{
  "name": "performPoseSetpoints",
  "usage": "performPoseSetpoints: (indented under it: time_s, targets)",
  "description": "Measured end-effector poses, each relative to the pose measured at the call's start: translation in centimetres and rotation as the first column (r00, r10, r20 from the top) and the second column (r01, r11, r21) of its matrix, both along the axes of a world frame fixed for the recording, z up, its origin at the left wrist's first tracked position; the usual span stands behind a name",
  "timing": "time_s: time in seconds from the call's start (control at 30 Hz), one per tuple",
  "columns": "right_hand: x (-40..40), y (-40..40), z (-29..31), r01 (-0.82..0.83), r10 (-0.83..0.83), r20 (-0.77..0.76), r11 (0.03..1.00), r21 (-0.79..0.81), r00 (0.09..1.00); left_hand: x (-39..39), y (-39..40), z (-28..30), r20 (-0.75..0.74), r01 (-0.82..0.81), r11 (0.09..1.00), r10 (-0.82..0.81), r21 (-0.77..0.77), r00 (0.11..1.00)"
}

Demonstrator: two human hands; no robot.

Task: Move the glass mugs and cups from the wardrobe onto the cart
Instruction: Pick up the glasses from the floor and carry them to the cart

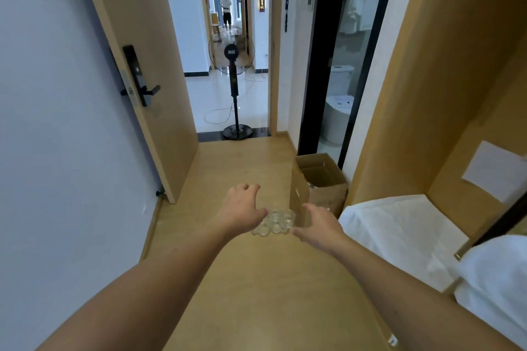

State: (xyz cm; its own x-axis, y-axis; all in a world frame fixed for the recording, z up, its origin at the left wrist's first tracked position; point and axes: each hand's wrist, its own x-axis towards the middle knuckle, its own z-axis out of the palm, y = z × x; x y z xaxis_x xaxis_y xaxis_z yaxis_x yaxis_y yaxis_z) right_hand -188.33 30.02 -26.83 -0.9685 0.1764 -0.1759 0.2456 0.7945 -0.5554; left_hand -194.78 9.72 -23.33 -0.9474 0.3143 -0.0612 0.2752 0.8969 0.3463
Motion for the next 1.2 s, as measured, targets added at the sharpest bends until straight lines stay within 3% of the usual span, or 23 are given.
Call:
performPoseSetpoints:
  time_s: [0.33,0.77,1.2]
  targets:
    - [-10.4,0.9,-2.6,-0.002,0.004,0.046,0.999,-0.046,0.999,-10.2,1.4,-3.8,0.045,-0.006,1.0,0.007,-0.025,0.999]
    - [-28.9,7.8,-5.7,0.001,0.011,0.112,0.994,-0.106,0.994,-26.6,6.9,-6.7,0.129,-0.103,0.992,0.112,-0.075,0.985]
    - [-39.2,9.4,-11.2,0.02,0.019,0.259,0.989,-0.145,0.966,-36.1,8.2,-11.2,0.255,-0.106,0.981,0.146,-0.163,0.956]
